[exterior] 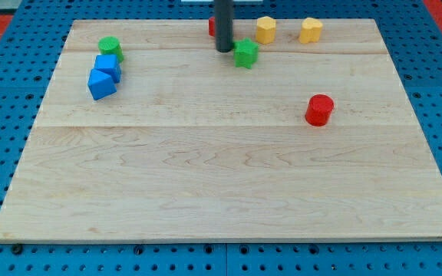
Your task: Slightly move the green star diagonal to the hexagon
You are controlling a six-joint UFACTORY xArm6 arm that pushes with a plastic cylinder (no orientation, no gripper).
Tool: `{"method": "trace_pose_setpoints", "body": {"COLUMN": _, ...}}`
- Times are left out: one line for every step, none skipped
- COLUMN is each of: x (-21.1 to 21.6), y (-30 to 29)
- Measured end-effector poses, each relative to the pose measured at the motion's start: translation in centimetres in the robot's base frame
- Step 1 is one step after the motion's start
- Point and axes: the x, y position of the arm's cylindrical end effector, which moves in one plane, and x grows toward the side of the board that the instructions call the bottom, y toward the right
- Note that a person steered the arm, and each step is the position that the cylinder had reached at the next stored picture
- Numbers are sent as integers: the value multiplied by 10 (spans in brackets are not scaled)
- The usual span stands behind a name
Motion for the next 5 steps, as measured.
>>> {"method": "trace_pose_setpoints", "body": {"x": 17, "y": -7}}
{"method": "trace_pose_setpoints", "body": {"x": 47, "y": -26}}
{"method": "trace_pose_setpoints", "body": {"x": 48, "y": 6}}
{"method": "trace_pose_setpoints", "body": {"x": 46, "y": 12}}
{"method": "trace_pose_setpoints", "body": {"x": 48, "y": 25}}
